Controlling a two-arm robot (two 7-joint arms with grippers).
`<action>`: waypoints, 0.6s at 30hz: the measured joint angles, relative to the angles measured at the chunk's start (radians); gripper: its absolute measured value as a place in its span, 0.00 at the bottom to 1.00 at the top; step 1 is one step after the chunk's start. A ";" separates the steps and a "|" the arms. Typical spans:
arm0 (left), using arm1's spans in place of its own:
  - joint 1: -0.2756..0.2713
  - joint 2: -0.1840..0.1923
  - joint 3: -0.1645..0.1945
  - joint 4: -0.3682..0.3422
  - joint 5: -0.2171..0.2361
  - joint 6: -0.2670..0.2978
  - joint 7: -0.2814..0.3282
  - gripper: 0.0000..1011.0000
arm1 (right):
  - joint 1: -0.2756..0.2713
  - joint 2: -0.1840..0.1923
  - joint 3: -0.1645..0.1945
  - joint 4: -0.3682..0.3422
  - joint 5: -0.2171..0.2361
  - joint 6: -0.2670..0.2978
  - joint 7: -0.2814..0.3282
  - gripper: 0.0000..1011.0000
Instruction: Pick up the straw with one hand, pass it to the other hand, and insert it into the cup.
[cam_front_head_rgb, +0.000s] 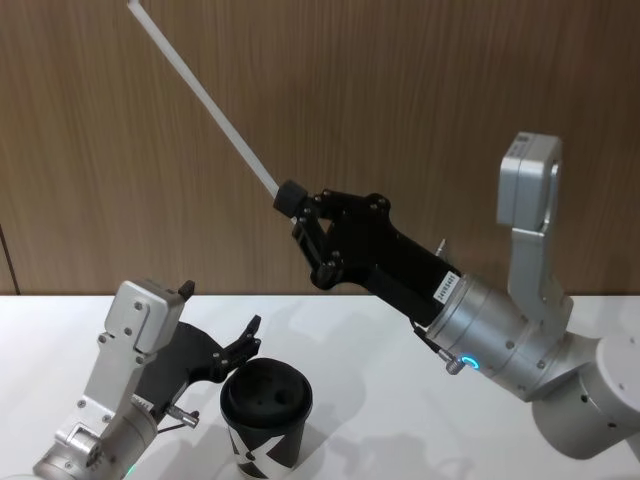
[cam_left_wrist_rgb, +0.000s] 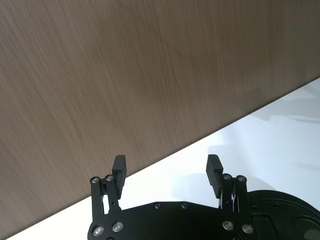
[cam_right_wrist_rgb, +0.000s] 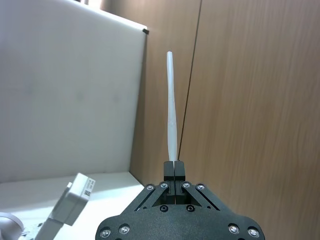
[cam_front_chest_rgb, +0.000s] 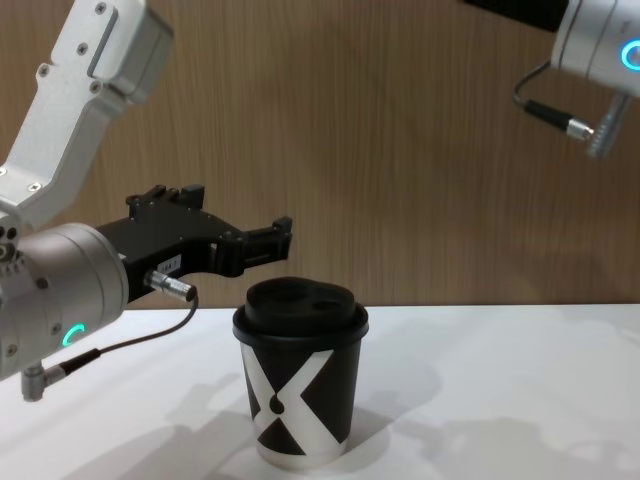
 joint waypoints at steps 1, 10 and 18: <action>0.000 0.000 0.000 0.000 0.000 0.000 0.000 0.99 | 0.002 0.000 -0.001 0.002 0.000 0.005 -0.004 0.01; 0.000 0.000 0.000 0.000 0.000 0.000 0.000 0.99 | 0.016 0.005 -0.011 0.020 -0.006 0.046 -0.034 0.01; 0.007 -0.002 -0.015 -0.013 -0.021 -0.009 -0.014 0.99 | 0.022 0.007 -0.015 0.028 -0.008 0.063 -0.046 0.01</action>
